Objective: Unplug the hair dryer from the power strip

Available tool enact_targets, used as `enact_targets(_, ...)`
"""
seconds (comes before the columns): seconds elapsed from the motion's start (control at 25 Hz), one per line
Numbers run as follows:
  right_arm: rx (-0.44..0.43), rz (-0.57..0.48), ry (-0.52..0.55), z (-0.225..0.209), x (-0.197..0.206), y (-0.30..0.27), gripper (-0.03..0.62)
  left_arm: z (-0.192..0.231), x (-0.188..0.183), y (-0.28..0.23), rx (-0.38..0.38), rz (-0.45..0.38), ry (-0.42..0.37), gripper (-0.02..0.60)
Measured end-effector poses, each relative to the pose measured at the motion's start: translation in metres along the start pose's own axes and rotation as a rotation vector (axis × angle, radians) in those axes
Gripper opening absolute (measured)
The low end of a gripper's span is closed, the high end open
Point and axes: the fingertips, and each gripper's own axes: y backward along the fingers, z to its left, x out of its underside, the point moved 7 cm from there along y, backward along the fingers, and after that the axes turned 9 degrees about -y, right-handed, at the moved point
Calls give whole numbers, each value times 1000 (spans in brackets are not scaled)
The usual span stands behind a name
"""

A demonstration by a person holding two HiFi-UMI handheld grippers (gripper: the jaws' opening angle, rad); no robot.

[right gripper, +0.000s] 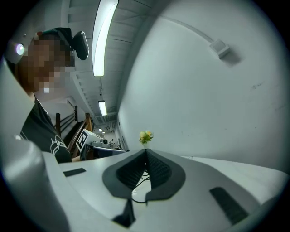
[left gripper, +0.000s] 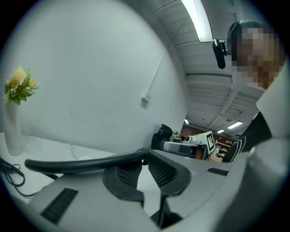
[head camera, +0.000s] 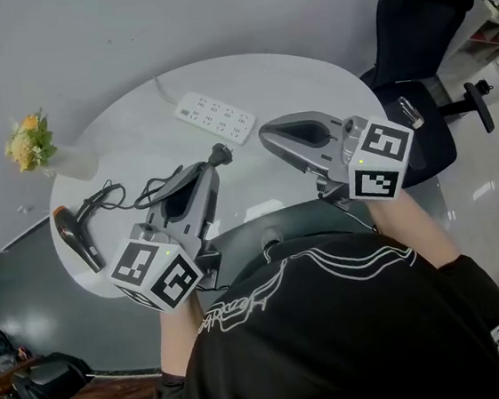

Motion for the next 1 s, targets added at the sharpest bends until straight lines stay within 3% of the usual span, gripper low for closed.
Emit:
enact_targets(0.6,-49,3,54,54,20,104,-3,-124,4,13,-64,-10,-123,40)
enact_targets(1.0,-69,-7,89,81,23,135,-3,-164,2,25,-82,-41,-165,40)
